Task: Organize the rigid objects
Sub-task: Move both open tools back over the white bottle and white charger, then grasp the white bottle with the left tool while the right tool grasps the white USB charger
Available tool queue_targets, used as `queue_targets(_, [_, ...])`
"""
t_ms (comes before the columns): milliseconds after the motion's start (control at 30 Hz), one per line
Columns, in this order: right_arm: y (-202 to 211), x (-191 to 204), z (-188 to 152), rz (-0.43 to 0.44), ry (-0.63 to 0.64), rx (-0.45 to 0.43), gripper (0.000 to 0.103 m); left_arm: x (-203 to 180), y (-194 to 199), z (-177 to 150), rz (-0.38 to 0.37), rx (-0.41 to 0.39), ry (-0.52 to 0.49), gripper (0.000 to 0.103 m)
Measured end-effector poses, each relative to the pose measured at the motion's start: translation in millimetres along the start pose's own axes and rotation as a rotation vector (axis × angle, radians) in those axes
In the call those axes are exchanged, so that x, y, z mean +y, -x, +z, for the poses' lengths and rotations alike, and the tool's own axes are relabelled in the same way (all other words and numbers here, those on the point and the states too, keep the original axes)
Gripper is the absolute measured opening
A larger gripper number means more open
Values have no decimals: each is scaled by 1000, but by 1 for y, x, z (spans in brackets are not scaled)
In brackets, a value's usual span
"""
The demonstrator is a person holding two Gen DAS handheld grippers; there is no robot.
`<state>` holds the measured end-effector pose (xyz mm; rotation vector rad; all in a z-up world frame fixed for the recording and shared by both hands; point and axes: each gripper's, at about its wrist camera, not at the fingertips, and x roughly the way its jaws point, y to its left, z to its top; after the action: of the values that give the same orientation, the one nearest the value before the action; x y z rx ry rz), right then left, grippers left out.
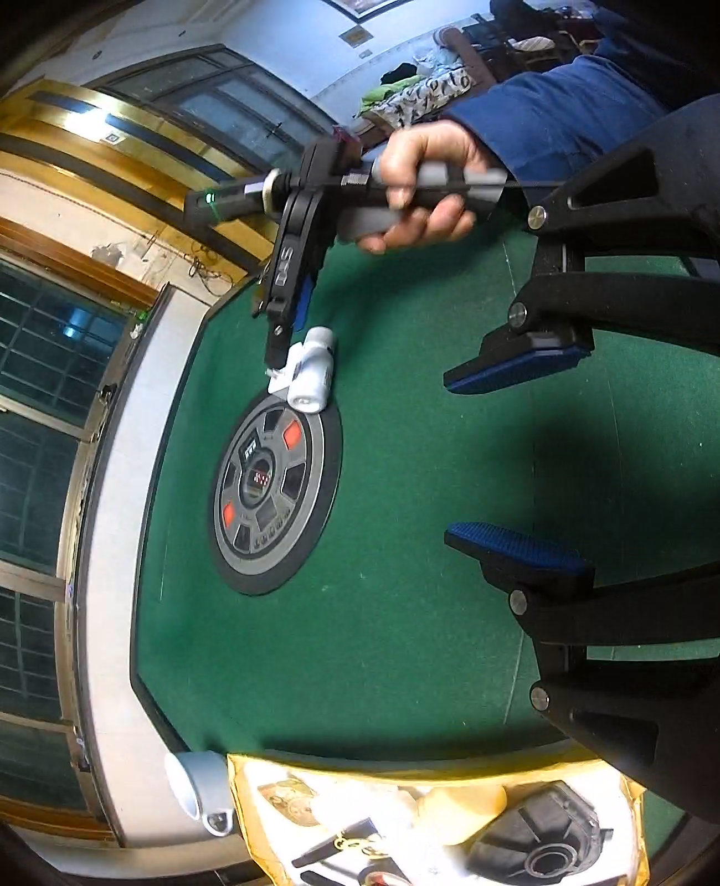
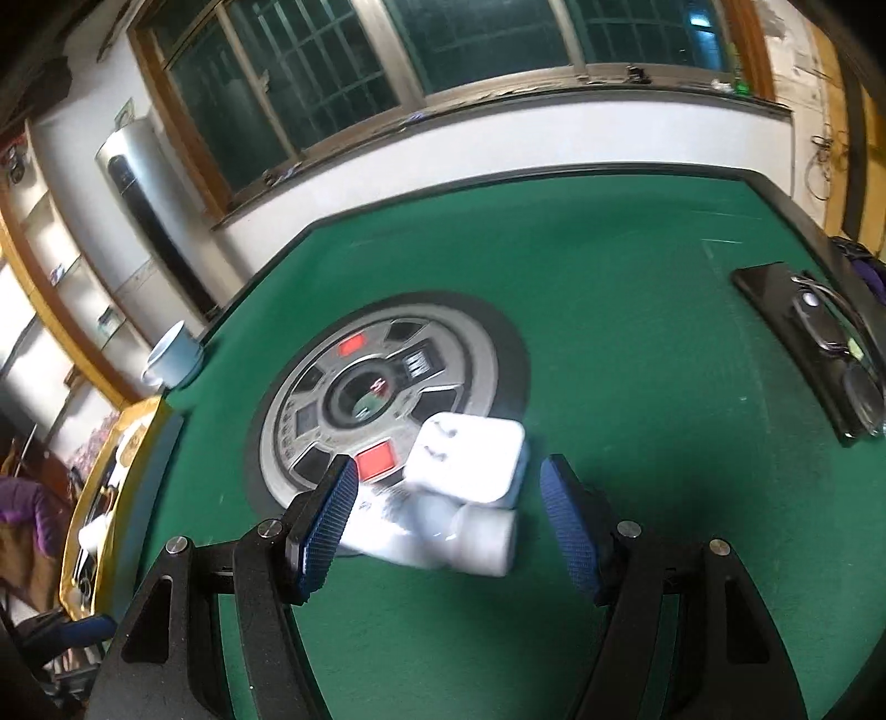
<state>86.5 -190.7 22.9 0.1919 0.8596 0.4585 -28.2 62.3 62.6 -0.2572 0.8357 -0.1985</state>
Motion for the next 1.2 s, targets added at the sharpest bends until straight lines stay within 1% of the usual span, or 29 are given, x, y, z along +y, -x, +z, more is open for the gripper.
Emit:
queue_targets(67, [0, 10, -4, 63, 0, 54, 63, 1, 3, -2, 4, 0, 8, 47])
queue_targets(133, [2, 22, -11, 167, 19, 122, 63, 3, 3, -4, 7, 3, 20, 47])
queue_targets(167, [4, 28, -11, 209, 29, 136, 62, 4, 4, -4, 6, 2, 23, 47])
queue_targets(200, [14, 29, -8, 207, 18, 86, 62, 4, 5, -6, 5, 2, 23, 47])
queue_targets(233, [22, 25, -5, 182, 9, 41, 63, 3, 5, -6, 5, 2, 24, 47])
queue_targets(267, [27, 20, -1, 126, 9, 8, 64, 3, 5, -6, 3, 4, 24, 47])
queue_targets(300, [24, 13, 2, 21, 17, -11, 65, 2, 4, -7, 0, 6, 23, 47])
queue_targets(333, [18, 5, 3, -38, 11, -17, 65, 0, 0, -8, -3, 10, 19, 47])
queue_targets(367, [11, -3, 3, -58, -7, -14, 65, -2, -2, -8, -4, 12, 14, 47])
queue_targets(400, [-2, -11, 1, -44, -41, 14, 65, -4, -2, -9, -7, 13, 8, 47])
queue_targets(500, [-25, -15, -4, 63, -86, 85, 65, -10, -4, -10, -4, 19, -11, 47])
queue_targets(567, [-26, -5, -7, 94, -64, 105, 65, -12, -3, -10, 1, 20, -17, 47])
queue_targets(600, [-22, 2, -9, 150, -52, 128, 65, -11, -4, -10, 5, 23, -18, 47])
queue_targets(633, [-15, 10, -13, 233, -42, 166, 65, -11, -4, -10, 8, 26, -16, 47])
queue_targets(667, [-10, 17, -17, 294, -20, 203, 65, -9, -5, -9, 9, 30, -12, 47])
queue_targets(700, [-7, 30, -20, 336, 22, 236, 65, -7, -6, -8, 8, 32, -7, 47])
queue_targets(733, [-1, 35, -21, 339, 42, 223, 65, -6, -7, -7, 10, 34, -1, 47])
queue_targets(800, [5, 30, -15, 323, 8, 183, 65, -4, -10, -3, -2, 40, 14, 47])
queue_targets(867, [10, 17, -12, 276, -22, 153, 65, -1, -17, 3, -30, 58, 52, 47])
queue_targets(933, [14, 5, -10, 209, -65, 117, 65, 5, -28, 14, -107, 93, 147, 47])
queue_targets(967, [14, 1, -9, 199, -80, 110, 65, 7, -34, 20, -141, 106, 202, 47])
queue_targets(1033, [20, -8, -7, 207, -147, 62, 65, 5, -47, 35, -190, 129, 282, 46])
queue_targets(1067, [23, -12, -3, 204, -157, 46, 65, 4, -56, 43, -198, 145, 322, 46])
queue_targets(1200, [44, -20, 3, 130, -168, -66, 65, -5, -84, 61, -162, 147, 431, 46])
